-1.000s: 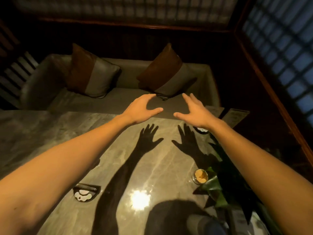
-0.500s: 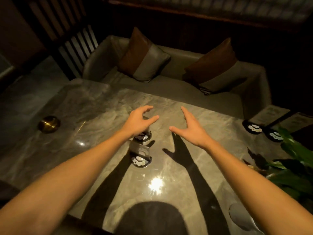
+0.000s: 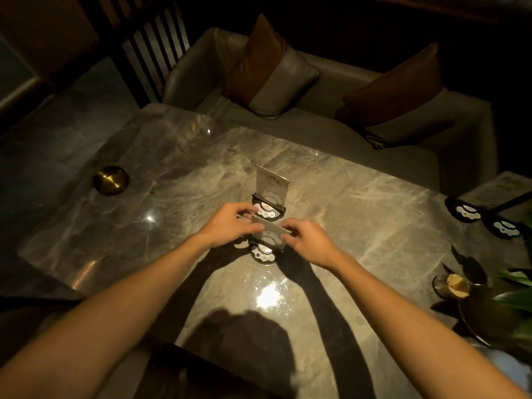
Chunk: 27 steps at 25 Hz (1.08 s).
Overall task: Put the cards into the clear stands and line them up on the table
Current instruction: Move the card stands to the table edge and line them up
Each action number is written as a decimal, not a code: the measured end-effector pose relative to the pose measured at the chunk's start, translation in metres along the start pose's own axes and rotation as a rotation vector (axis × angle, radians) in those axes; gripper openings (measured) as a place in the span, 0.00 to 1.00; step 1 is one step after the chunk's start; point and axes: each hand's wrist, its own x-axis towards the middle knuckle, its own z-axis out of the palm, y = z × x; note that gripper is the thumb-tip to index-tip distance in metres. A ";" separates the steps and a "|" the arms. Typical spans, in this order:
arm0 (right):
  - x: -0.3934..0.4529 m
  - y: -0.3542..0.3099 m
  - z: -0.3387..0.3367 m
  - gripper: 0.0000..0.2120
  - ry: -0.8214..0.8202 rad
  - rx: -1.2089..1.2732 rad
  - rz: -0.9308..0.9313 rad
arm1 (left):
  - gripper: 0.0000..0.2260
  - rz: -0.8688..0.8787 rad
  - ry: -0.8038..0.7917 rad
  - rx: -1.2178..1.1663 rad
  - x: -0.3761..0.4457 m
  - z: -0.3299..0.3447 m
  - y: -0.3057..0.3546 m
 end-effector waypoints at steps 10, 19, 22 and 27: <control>-0.010 0.040 -0.082 0.08 0.096 -0.019 0.082 | 0.04 0.182 0.006 0.069 0.045 0.045 0.062; -0.040 0.141 -0.238 0.05 0.269 -0.129 0.168 | 0.03 0.373 -0.023 0.074 0.149 0.156 0.204; -0.040 0.184 -0.291 0.06 0.320 -0.178 0.203 | 0.05 0.425 -0.028 0.087 0.187 0.198 0.251; -0.033 0.256 -0.353 0.09 0.353 -0.209 0.252 | 0.04 0.436 -0.042 0.099 0.251 0.264 0.301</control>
